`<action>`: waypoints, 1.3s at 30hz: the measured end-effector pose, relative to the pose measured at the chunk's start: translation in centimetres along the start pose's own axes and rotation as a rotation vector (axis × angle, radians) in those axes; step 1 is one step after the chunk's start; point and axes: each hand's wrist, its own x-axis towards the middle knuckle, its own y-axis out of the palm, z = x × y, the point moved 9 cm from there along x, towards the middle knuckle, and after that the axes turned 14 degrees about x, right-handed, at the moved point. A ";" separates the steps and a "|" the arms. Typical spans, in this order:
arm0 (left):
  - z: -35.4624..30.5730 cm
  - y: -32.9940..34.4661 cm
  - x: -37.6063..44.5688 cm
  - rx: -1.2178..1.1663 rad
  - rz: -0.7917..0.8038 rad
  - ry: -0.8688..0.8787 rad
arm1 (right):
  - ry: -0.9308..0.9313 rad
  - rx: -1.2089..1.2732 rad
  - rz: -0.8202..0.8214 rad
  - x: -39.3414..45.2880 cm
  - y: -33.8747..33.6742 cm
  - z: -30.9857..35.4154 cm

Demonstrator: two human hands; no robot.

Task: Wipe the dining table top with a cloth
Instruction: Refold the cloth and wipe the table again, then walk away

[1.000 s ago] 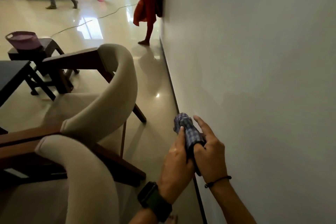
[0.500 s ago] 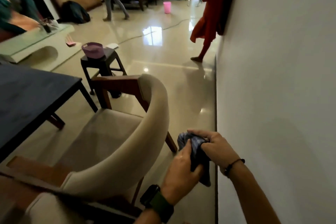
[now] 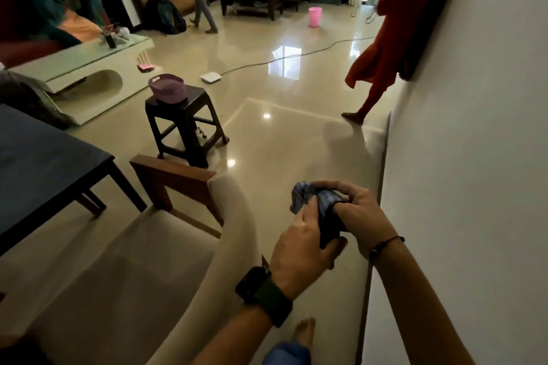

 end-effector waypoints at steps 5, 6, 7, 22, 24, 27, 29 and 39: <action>4.3 -1.1 13.0 -0.003 -0.100 -0.077 | 0.022 0.037 0.021 12.4 0.8 0.5; 5.1 -1.6 15.8 -0.014 -0.118 -0.092 | 0.029 0.033 0.021 15.2 1.0 0.7; 5.7 -2.1 18.3 -0.021 -0.128 -0.107 | 0.041 0.029 0.022 17.7 1.1 1.0; 15.5 -5.9 45.8 -0.008 0.017 -0.517 | 0.443 0.178 0.192 49.4 3.2 2.6; 18.4 -8.0 48.7 0.015 -0.025 -0.582 | 0.473 0.181 0.275 54.0 5.7 2.4; 22.0 -11.8 53.6 0.077 -0.112 -0.663 | 0.486 0.158 0.400 61.0 9.6 3.1; 24.1 -14.1 56.1 0.118 -0.176 -0.711 | 0.496 0.146 0.468 64.8 12.1 4.1; 37.9 -22.7 67.9 0.137 -0.399 -0.864 | 0.484 0.016 0.758 81.8 25.3 5.2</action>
